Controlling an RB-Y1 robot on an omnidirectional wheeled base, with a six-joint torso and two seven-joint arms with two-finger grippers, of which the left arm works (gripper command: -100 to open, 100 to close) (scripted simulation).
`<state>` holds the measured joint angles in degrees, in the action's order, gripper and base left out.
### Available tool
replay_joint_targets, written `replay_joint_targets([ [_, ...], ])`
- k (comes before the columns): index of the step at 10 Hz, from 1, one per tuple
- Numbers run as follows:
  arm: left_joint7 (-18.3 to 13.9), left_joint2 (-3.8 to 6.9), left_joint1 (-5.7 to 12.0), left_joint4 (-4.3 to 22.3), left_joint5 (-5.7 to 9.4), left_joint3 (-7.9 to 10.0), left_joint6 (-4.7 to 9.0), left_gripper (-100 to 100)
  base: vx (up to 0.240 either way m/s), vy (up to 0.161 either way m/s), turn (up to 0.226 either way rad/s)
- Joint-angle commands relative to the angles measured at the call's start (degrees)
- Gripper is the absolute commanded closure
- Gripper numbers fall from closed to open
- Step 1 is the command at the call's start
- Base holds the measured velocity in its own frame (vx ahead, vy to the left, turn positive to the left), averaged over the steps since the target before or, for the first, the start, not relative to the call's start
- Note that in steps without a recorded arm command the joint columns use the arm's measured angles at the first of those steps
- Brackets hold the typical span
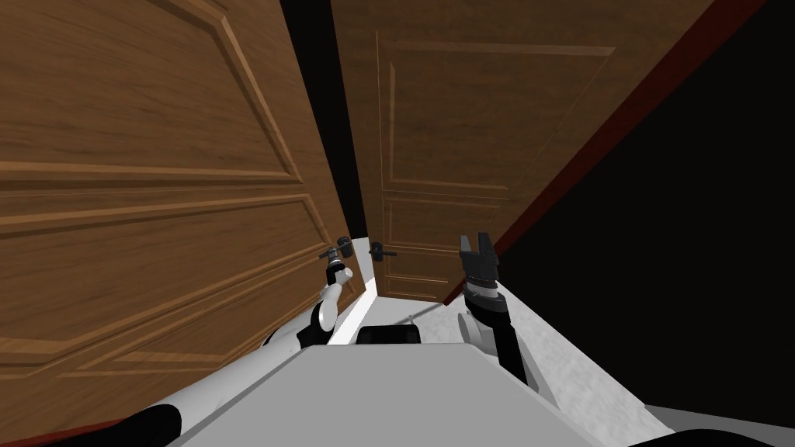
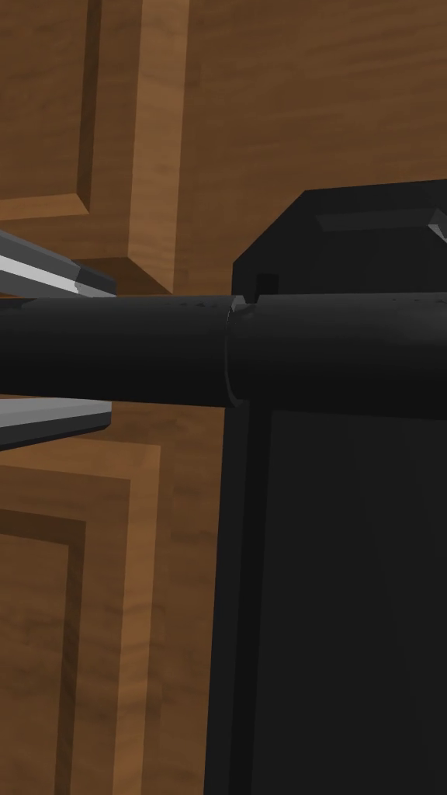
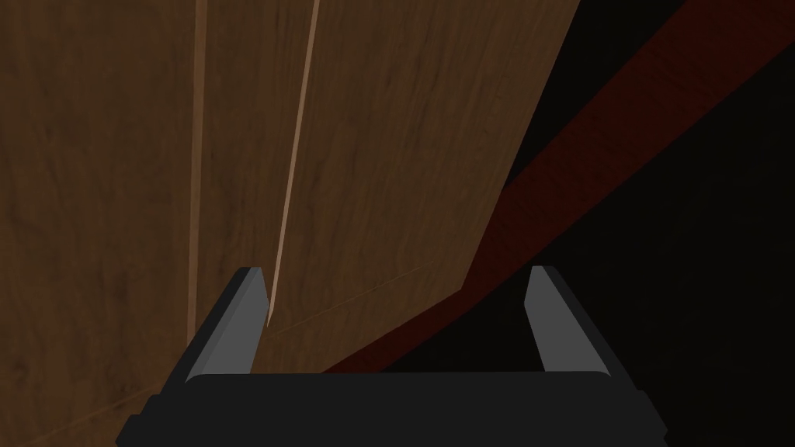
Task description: Push the door open
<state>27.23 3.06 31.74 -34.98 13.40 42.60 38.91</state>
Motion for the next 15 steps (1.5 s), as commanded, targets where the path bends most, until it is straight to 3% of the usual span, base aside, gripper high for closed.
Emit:
replay_joint_targets([
  [1,-0.17,1.36,0.02,0.05,0.10,0.51,2.06,100,0.000,0.000,0.000],
  [4,-0.17,1.36,0.02,0.05,0.10,0.51,2.06,100,-0.004,-0.001,0.009],
  [7,1.53,1.40,0.71,0.52,0.96,2.89,4.08,100,0.019,0.043,-0.088],
  [11,1.53,1.40,0.71,0.52,0.96,2.89,4.08,100,0.011,0.027,-0.008],
  [12,2.41,1.40,1.07,0.76,1.39,4.11,5.12,100,0.011,0.024,-0.106],
  [15,2.41,1.40,1.07,0.76,1.39,4.11,5.12,100,0.007,0.022,-0.029],
])
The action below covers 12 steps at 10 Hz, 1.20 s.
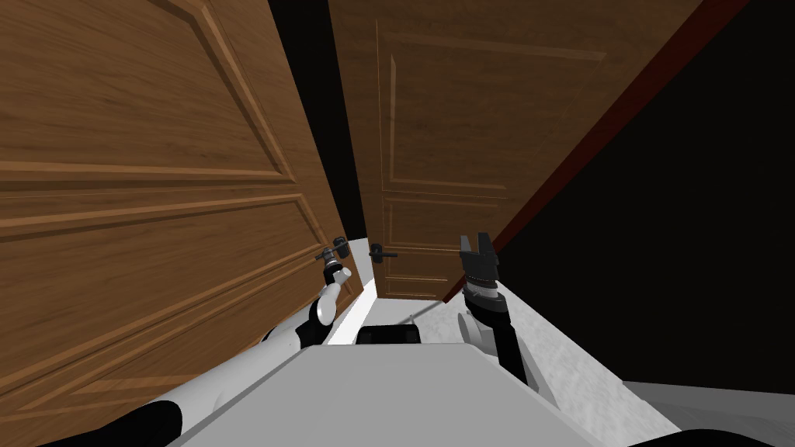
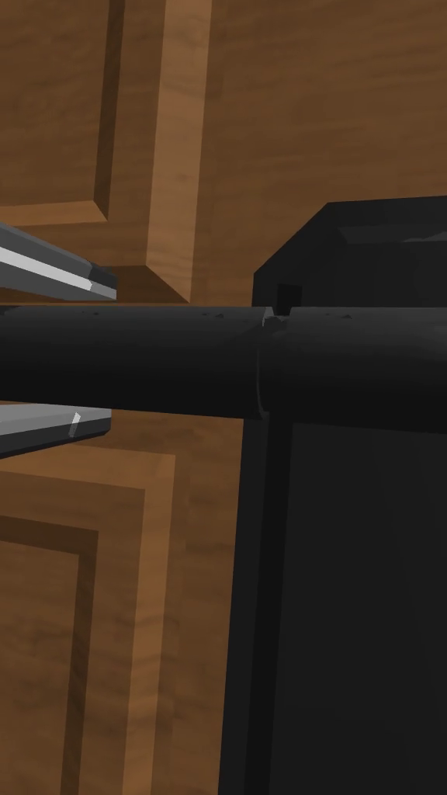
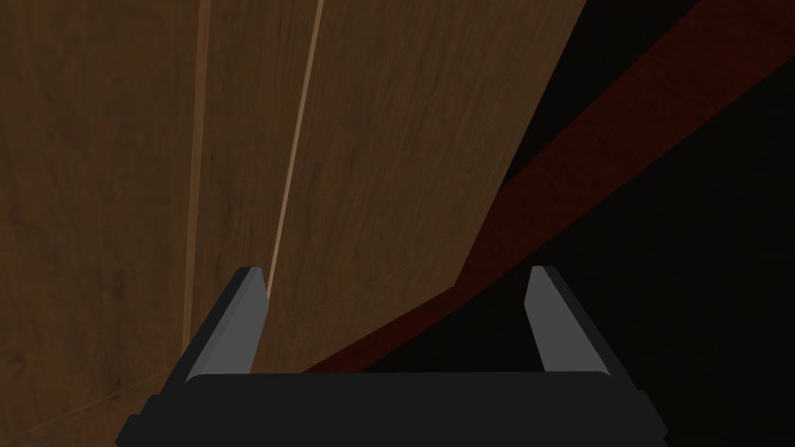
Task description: Push the door open
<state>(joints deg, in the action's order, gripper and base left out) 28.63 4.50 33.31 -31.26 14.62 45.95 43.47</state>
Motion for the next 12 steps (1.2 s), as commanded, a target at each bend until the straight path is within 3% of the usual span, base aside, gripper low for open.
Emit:
replay_joint_targets([
  [1,1.01,-0.04,-0.50,-2.86,0.17,0.76,0.56,100,0.008,0.014,0.018],
  [2,1.88,-0.04,-0.15,-2.71,0.61,1.99,1.60,100,0.017,0.043,-0.092],
  [5,1.88,-0.04,-0.15,-2.71,0.61,1.99,1.60,100,0.011,0.024,-0.014],
  [6,2.78,-0.08,0.23,-2.46,1.05,3.23,2.66,100,0.012,0.041,-0.097],
  [8,2.78,-0.08,0.23,-1.79,1.05,3.23,2.66,100,0.018,0.040,-0.028],
  [9,2.78,-0.08,0.23,1.00,1.05,3.23,2.66,100,0.014,0.011,0.061],
  [11,2.78,-0.08,0.23,1.45,1.05,3.23,2.66,100,-0.001,-0.001,-0.010],
  [12,2.78,-0.08,0.23,-0.15,1.05,3.23,2.66,100,-0.009,-0.001,-0.015],
])
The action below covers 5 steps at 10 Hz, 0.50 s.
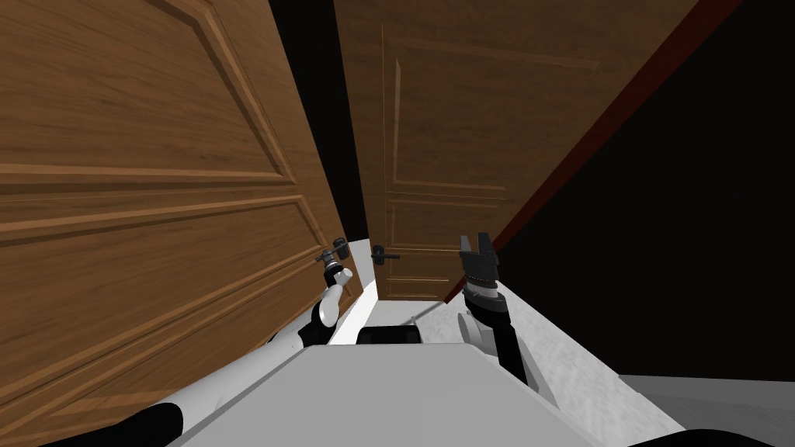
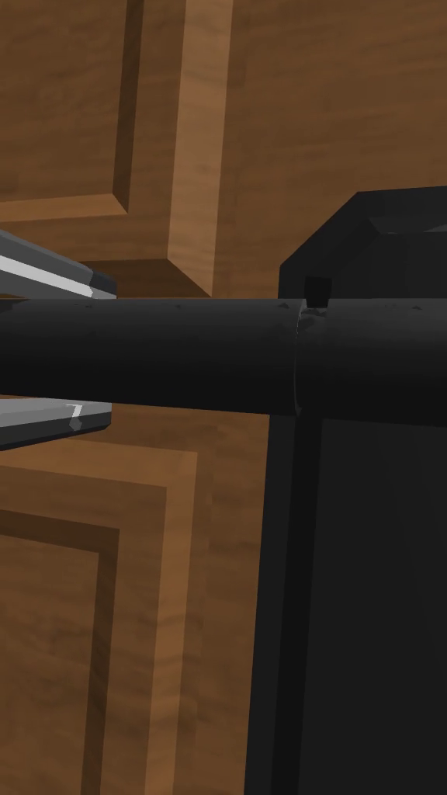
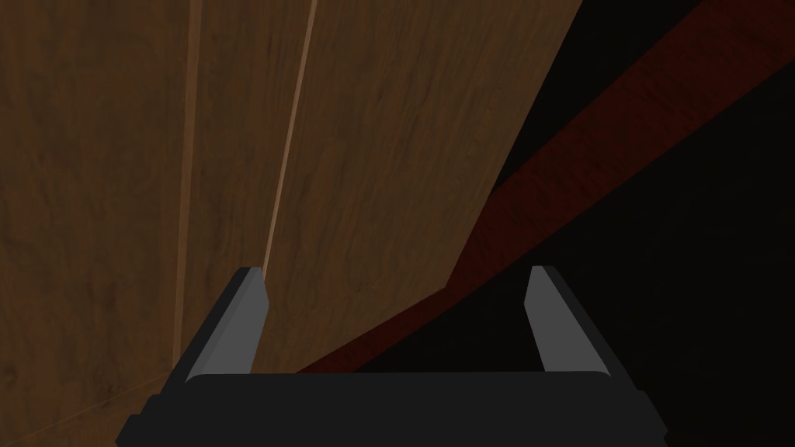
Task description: Push the door open
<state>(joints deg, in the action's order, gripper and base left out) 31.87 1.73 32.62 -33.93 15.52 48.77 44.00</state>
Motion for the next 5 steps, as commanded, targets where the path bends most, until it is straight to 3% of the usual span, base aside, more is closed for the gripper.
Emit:
replay_joint_targets([
  [1,-0.46,2.69,0.92,0.22,0.16,0.40,2.12,100,-0.021,-0.017,-0.015],
  [3,-0.46,2.69,0.92,1.24,0.16,0.40,2.12,100,0.001,-0.002,0.001],
  [4,0.37,1.57,0.56,0.27,0.78,1.65,1.82,100,0.015,0.053,-0.231],
  [5,0.37,1.57,0.56,0.27,0.78,1.65,1.82,100,0.004,0.095,-0.154],
])
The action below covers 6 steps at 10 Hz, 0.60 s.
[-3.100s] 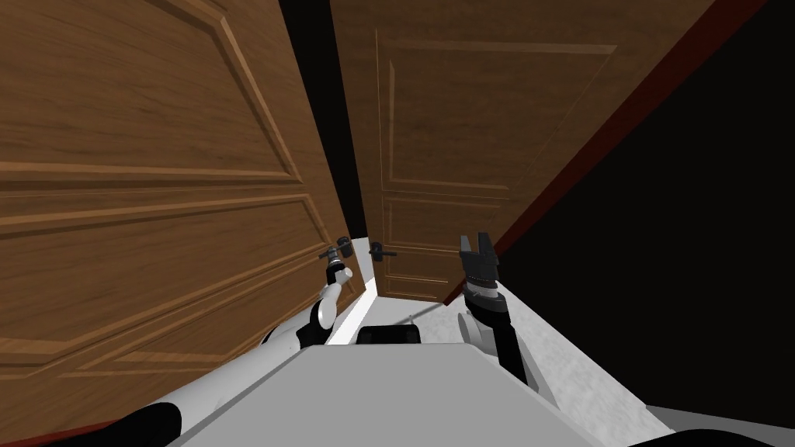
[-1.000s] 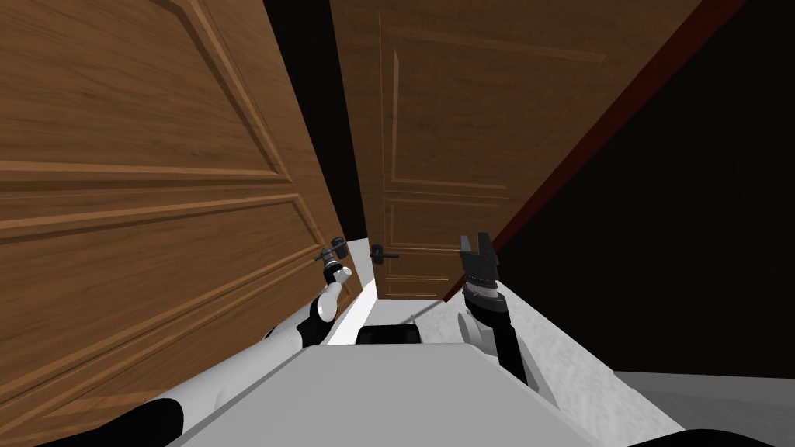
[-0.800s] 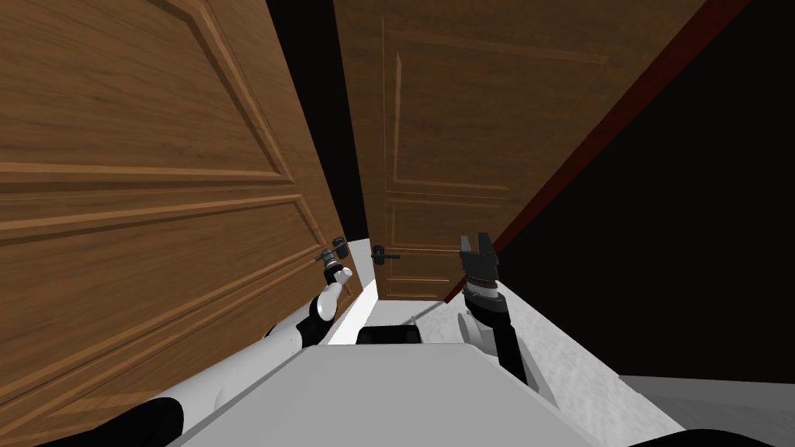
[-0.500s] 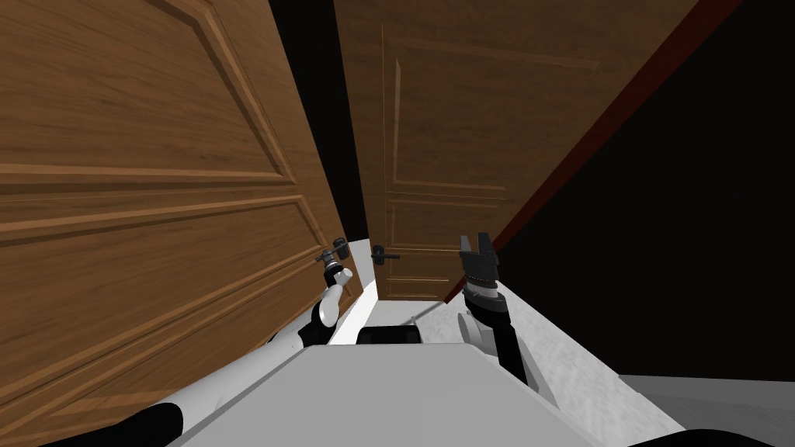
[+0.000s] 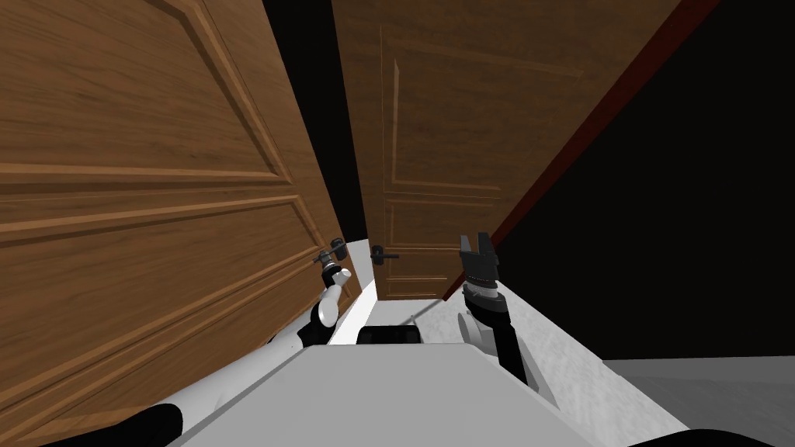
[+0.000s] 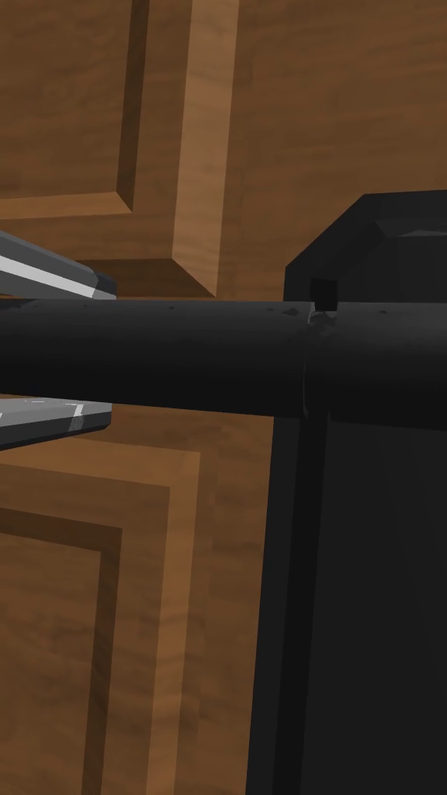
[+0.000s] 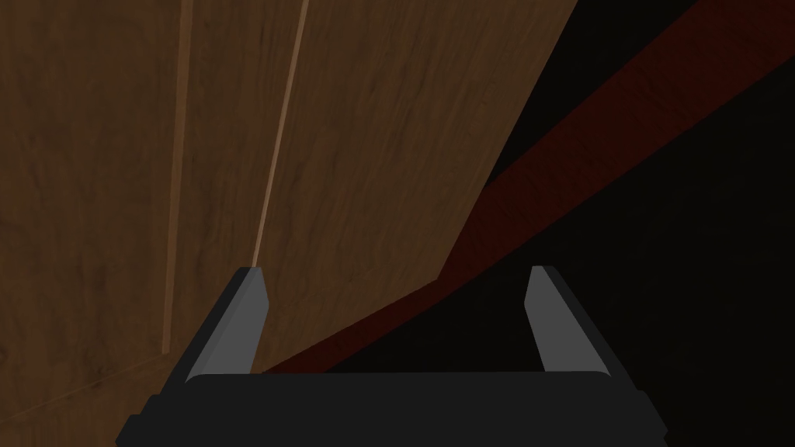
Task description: Push the door open
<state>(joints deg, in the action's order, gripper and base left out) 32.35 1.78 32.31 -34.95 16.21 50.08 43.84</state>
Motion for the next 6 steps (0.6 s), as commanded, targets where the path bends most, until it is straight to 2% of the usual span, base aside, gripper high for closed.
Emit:
replay_joint_targets([
  [1,-0.11,1.52,0.86,1.29,0.09,0.34,1.98,100,0.002,0.056,-0.043],
  [3,-0.11,1.52,0.86,1.29,0.09,0.34,1.98,100,0.005,0.000,0.017],
  [4,0.96,1.81,1.02,1.17,0.79,1.96,2.96,100,0.011,0.045,-0.167],
  [5,0.96,1.81,1.02,2.52,0.79,1.96,2.96,100,0.005,0.078,-0.095],
  [6,0.96,1.81,1.02,2.21,0.79,1.96,2.96,100,0.009,0.046,-0.009],
])
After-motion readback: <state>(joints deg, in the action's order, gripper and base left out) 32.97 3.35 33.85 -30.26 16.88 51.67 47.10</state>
